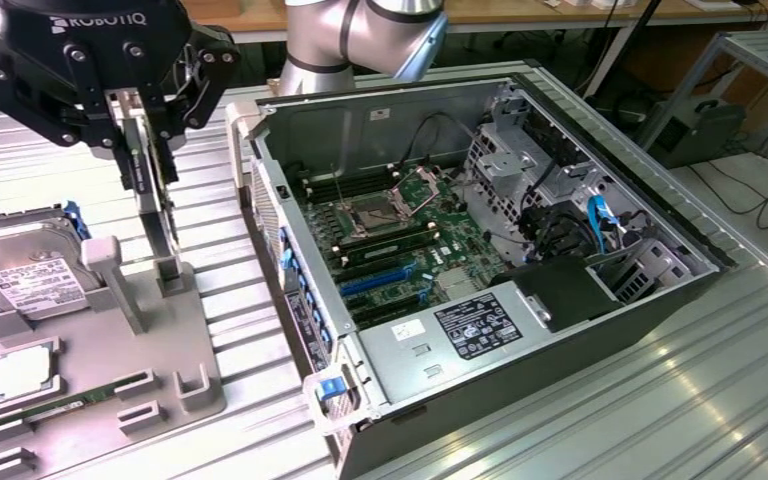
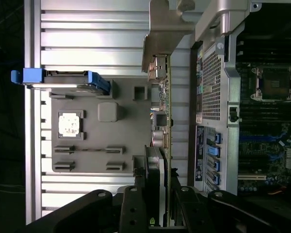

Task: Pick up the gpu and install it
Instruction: 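Pick up the gpu and move the gpu toward the slot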

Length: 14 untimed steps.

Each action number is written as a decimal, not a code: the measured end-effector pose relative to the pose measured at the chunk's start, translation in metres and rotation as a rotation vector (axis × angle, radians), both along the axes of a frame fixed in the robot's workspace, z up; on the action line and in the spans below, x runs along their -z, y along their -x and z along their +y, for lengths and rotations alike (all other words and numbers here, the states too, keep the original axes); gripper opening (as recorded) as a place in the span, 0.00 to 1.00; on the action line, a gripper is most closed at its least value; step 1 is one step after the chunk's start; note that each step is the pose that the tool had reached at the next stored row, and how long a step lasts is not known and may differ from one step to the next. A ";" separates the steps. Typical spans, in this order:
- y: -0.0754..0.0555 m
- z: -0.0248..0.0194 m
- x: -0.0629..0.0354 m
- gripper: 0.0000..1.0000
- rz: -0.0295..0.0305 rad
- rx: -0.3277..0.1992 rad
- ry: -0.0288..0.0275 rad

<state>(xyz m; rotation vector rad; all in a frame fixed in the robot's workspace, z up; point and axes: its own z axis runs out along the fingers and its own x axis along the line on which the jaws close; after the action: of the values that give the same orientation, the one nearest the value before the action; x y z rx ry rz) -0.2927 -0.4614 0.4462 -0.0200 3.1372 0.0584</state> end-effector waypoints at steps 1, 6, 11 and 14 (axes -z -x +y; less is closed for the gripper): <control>-0.001 0.0000 0.0000 0.28 0.0000 0.000 0.0000; -0.010 0.0000 0.0000 0.28 0.0000 0.000 0.0000; -0.016 0.0000 0.0001 0.28 -0.0001 0.000 -0.0001; -0.019 0.0000 0.0000 0.28 0.0000 0.000 0.0000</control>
<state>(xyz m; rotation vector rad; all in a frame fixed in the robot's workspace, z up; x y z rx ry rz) -0.2737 -0.4614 0.4461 -0.0200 3.1372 0.0584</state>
